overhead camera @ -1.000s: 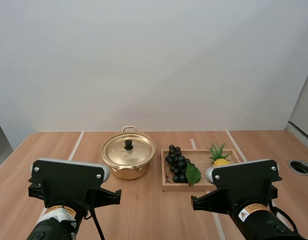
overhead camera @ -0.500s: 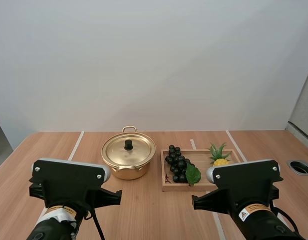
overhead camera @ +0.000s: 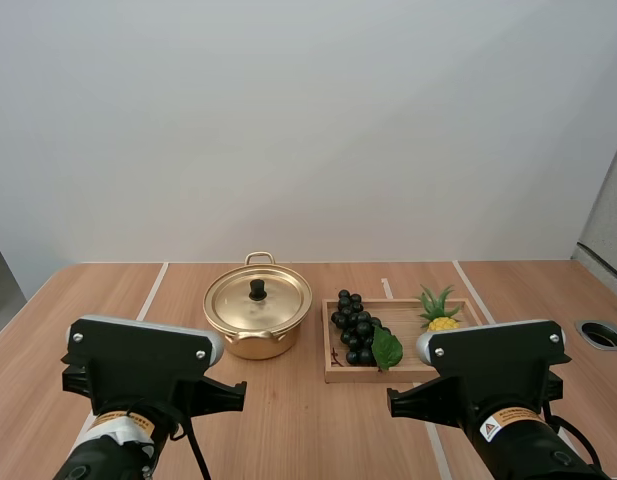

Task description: Open the pot, put the pineapple inside, and close it

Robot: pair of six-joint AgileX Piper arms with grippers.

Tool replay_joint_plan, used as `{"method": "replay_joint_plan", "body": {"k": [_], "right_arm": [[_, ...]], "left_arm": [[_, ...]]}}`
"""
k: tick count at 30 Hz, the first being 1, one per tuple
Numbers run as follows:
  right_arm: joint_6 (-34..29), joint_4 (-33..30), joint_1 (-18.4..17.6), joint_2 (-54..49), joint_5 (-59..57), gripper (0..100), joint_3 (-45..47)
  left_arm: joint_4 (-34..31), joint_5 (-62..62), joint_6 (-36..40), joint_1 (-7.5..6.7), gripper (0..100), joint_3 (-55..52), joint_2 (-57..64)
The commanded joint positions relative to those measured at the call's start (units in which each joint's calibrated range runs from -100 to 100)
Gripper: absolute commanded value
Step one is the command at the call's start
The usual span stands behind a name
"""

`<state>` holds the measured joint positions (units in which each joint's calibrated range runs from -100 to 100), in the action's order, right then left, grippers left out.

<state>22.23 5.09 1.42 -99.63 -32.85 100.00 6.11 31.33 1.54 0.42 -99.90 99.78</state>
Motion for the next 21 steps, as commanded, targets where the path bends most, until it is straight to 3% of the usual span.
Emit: {"method": "replay_joint_plan", "body": {"k": [1, 8, 12, 16, 21], "right_arm": [[0.5, -0.2, 0.4, -0.4, 0.3, 0, 0.0], [0.5, -0.2, 0.7, -0.4, 0.3, 0, 0.0], [0.5, 3.2, 0.7, -0.4, 7.9, 0, 0.0], [0.5, 3.2, 0.7, -0.4, 31.4, 0, 0.0], [0.5, 3.2, 0.7, -0.4, 80.3, 0, 0.0]], "left_arm": [[0.0, -1.3, 0.6, -0.25, 0, -0.1, 0.2], [0.0, -1.3, 0.6, -0.25, 0, -0.1, 0.2], [-0.7, -16.2, 0.3, -0.42, 0, -0.1, 0.2], [-0.9, -44.8, -0.2, -0.44, 0, -0.1, 0.2], [-0.8, -74.3, -0.2, -0.44, 0, -0.1, 0.2]]}}
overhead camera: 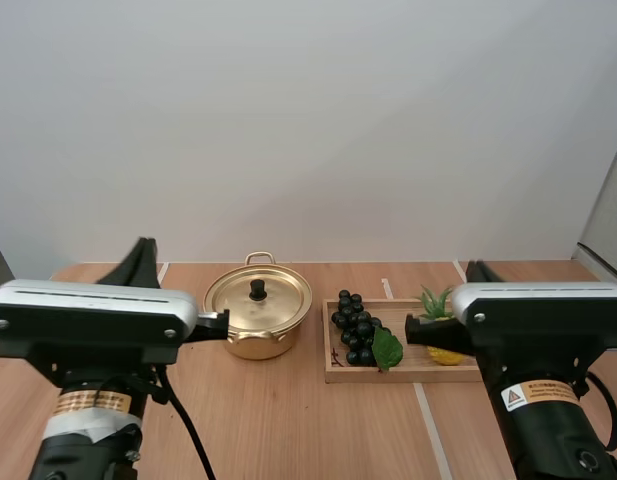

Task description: Open the pot, put the pineapple inside, and close it

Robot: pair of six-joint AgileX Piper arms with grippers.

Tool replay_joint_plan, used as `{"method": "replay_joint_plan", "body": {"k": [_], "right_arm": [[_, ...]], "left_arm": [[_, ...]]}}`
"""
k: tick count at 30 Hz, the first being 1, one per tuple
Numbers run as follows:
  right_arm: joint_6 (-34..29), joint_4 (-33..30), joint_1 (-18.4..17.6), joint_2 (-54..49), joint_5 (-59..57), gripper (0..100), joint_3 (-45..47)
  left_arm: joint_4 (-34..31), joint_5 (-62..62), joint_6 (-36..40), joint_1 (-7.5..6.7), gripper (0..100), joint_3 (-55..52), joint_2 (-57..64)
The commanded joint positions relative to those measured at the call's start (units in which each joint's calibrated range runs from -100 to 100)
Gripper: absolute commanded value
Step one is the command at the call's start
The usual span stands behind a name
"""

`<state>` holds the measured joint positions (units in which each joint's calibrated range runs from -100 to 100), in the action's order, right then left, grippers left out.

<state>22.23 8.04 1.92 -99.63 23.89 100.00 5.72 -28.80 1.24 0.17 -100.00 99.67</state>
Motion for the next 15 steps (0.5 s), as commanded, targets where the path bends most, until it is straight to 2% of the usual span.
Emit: {"method": "replay_joint_plan", "body": {"k": [1, 5, 9, 13, 15], "right_arm": [[0.5, 0.2, 0.2, -0.4, 31.5, 0, 0.0], [0.5, 0.4, 0.2, -0.4, 54.4, 0, 0.0], [0.5, 2.4, 0.2, -0.4, 68.4, 0, 0.0], [0.5, 6.4, 0.2, -0.4, 71.0, 0, -3.3], [0.5, 7.6, 0.2, -0.4, 70.5, 0, -6.2]], "left_arm": [[-0.4, -18.8, 0.1, -0.19, 0, 0.0, 0.3], [-0.2, -30.4, 0.1, -0.19, 0, 0.0, 0.3], [0.5, -38.7, 0.1, -0.19, 0, 0.0, 0.3], [0.5, -45.8, 0.8, -0.19, 0, 0.0, 0.3], [0.5, -45.3, 1.7, -0.19, 0, 2.2, 0.3]]}}
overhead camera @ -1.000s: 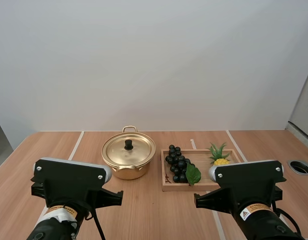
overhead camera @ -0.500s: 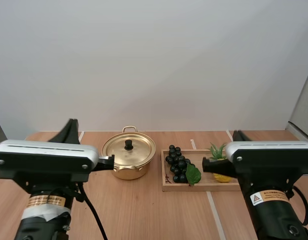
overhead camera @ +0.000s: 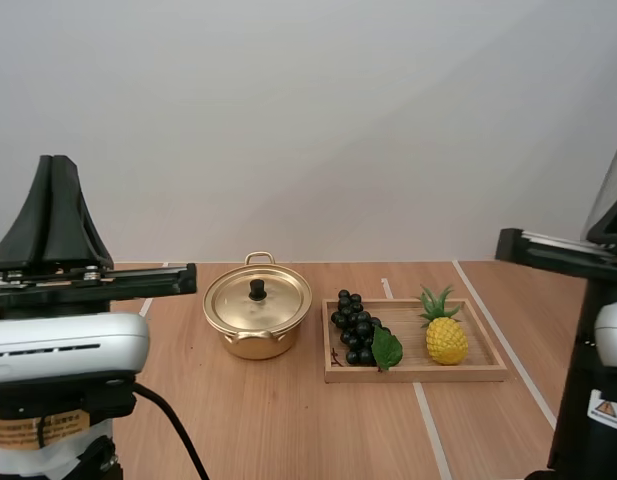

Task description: Open the pot, put the pineapple inside, and close it

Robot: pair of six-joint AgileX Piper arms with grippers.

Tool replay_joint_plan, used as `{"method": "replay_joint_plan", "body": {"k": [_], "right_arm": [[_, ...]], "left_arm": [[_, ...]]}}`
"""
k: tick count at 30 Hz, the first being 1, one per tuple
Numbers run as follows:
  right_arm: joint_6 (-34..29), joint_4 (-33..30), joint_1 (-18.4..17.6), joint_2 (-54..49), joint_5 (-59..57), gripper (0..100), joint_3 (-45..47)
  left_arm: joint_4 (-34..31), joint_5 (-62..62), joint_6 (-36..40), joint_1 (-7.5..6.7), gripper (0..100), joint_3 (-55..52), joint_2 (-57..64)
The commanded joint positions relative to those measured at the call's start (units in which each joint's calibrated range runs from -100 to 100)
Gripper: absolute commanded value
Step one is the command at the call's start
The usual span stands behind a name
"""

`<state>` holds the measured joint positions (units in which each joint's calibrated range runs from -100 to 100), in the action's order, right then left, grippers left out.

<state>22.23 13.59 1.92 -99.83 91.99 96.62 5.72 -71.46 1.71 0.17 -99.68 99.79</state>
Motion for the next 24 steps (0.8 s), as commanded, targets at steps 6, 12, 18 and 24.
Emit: {"method": "replay_joint_plan", "body": {"k": [6, 12, 18, 24], "right_arm": [[4.6, 3.7, 0.2, -0.2, -42.8, 0, -20.9], [9.3, 3.9, 0.7, 6.7, -79.2, 0, -39.0], [9.3, 3.8, 3.0, 15.5, -99.5, 0, -51.4], [9.2, 1.4, 4.6, 23.5, -124.1, 0, -60.8]], "left_arm": [[0.5, 29.6, 1.2, -0.19, 0, 19.5, -0.5], [0.5, 58.1, 1.1, -0.17, 0, 38.1, -8.5], [0.6, 70.0, 1.1, 0.51, 0, 52.0, -18.3], [-0.2, 98.7, 1.1, 0.51, 0, 63.1, -26.9]]}}
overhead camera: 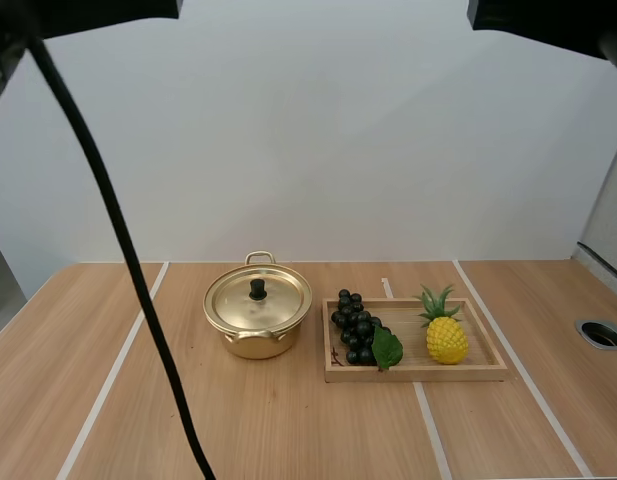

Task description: Open the pot, put the pineapple inside, and close it

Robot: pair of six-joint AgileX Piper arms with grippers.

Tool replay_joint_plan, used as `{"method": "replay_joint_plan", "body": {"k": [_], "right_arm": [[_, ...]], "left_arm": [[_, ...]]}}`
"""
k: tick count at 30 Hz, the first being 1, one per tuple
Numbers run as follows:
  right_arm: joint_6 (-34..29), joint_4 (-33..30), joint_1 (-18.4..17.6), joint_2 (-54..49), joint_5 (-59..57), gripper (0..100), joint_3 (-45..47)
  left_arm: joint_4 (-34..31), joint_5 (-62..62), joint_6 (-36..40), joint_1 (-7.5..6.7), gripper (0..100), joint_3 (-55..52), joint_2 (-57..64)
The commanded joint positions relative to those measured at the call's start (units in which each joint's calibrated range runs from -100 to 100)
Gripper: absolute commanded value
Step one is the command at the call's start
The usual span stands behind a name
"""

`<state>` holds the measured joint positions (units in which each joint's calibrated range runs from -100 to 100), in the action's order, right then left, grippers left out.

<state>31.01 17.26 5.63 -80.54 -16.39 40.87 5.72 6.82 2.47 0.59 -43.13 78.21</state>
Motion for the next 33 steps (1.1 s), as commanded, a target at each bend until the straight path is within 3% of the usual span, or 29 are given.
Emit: {"method": "replay_joint_plan", "body": {"k": [1, 2, 8, 14, 26, 33], "right_arm": [[0.4, -3.2, 1.0, 4.9, -18.4, 0, -6.1], [0.3, -4.7, 1.3, 7.1, -23.3, 0, -7.9], [-7.6, -15.7, 1.7, 16.7, -48.0, 0, -11.2], [-7.6, -17.6, 1.7, 25.5, -64.8, 0, -11.2], [-7.2, -17.9, 1.7, 40.8, -70.7, 0, -10.8], [-7.2, -18.0, 1.7, 45.3, -70.7, 0, -10.6]], "left_arm": [[-0.4, 22.9, 0.3, 0.09, 0, 7.8, -6.3], [-0.4, 30.2, 0.3, 0.09, 0, 9.9, -9.3], [-0.4, 45.6, 0.3, 0.09, 0, 11.1, -17.6], [0.5, 54.4, 0.3, 0.09, 0, 11.1, -24.8], [1.6, 57.8, -0.1, 0.09, 0, 9.1, -41.0], [7.3, 56.7, -8.4, 0.09, 0, 6.6, -50.8]]}}
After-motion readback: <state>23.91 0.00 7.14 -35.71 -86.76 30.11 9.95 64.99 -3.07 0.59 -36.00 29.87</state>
